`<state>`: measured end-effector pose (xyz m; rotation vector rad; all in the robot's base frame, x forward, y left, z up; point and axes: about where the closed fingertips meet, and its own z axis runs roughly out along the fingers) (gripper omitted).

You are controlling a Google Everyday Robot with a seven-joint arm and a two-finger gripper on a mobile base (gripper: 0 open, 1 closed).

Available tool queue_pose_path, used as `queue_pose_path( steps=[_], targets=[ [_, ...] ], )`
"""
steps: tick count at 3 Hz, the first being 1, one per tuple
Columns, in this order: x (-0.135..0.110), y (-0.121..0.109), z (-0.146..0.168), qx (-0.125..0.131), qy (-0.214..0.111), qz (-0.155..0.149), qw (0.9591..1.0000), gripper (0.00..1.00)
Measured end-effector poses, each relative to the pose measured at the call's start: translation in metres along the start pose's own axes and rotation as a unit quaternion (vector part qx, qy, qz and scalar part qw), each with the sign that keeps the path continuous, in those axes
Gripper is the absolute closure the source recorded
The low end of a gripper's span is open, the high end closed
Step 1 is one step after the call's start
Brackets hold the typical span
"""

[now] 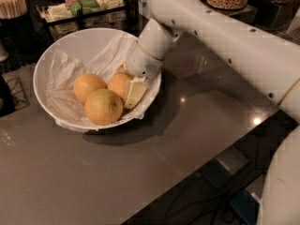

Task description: Pick orange from white bowl

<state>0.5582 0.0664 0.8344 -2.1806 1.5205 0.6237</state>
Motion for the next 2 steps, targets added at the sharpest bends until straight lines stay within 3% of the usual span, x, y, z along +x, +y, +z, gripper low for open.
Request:
queue_pose_path(
  steps=[1, 2],
  targets=[
    [-0.001, 0.0, -0.002, 0.0, 0.0, 0.0, 1.0, 1.0],
    [-0.006, 0.0, -0.028, 0.019, -0.005, 0.003, 0.9998, 1.0]
  ],
)
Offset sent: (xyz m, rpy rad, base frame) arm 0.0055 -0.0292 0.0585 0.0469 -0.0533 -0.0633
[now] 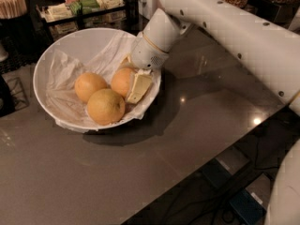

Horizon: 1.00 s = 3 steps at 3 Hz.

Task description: Pick orange from white bowl

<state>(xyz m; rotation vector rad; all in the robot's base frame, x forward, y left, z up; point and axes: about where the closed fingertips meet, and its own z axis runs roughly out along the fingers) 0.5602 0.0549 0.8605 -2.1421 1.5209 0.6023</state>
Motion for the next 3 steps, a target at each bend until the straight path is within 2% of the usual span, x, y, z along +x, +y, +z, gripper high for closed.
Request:
queue_pose_path(
  steps=[1, 2, 3],
  targets=[
    [-0.004, -0.002, -0.03, 0.022, -0.014, -0.007, 0.9996, 1.0],
    [-0.011, -0.002, -0.056, 0.036, -0.045, -0.023, 0.998, 1.0],
    [-0.029, -0.003, -0.082, 0.046, -0.08, -0.054, 0.9942, 1.0]
  ],
)
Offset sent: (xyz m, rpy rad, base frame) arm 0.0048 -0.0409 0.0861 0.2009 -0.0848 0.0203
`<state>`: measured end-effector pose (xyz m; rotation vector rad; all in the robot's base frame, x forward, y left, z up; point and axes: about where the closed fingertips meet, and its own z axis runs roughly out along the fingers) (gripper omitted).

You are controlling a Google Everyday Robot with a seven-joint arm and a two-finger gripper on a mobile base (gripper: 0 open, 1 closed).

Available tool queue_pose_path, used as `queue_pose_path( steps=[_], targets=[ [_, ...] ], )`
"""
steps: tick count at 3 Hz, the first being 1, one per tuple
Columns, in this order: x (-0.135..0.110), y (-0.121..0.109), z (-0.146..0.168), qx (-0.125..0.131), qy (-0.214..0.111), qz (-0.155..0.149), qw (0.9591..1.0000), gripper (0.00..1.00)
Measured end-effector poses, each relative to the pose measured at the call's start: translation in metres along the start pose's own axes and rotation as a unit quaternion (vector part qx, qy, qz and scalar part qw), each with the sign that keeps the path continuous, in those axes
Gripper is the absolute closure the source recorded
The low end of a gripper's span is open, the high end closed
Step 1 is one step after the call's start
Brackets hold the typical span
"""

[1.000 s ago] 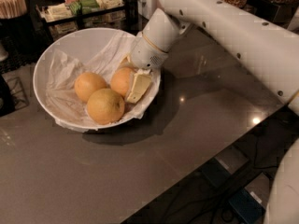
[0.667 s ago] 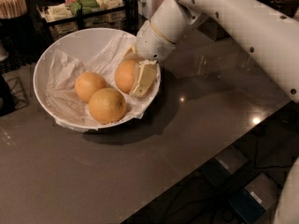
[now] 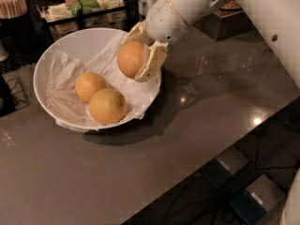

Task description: Pick orange from white bowl

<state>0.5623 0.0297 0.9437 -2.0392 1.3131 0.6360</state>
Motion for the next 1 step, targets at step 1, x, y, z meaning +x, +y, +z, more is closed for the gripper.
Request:
queue_pose_path(
  steps=[1],
  targets=[
    [0.0, 0.0, 0.0, 0.0, 0.0, 0.0, 1.0, 1.0]
  ],
)
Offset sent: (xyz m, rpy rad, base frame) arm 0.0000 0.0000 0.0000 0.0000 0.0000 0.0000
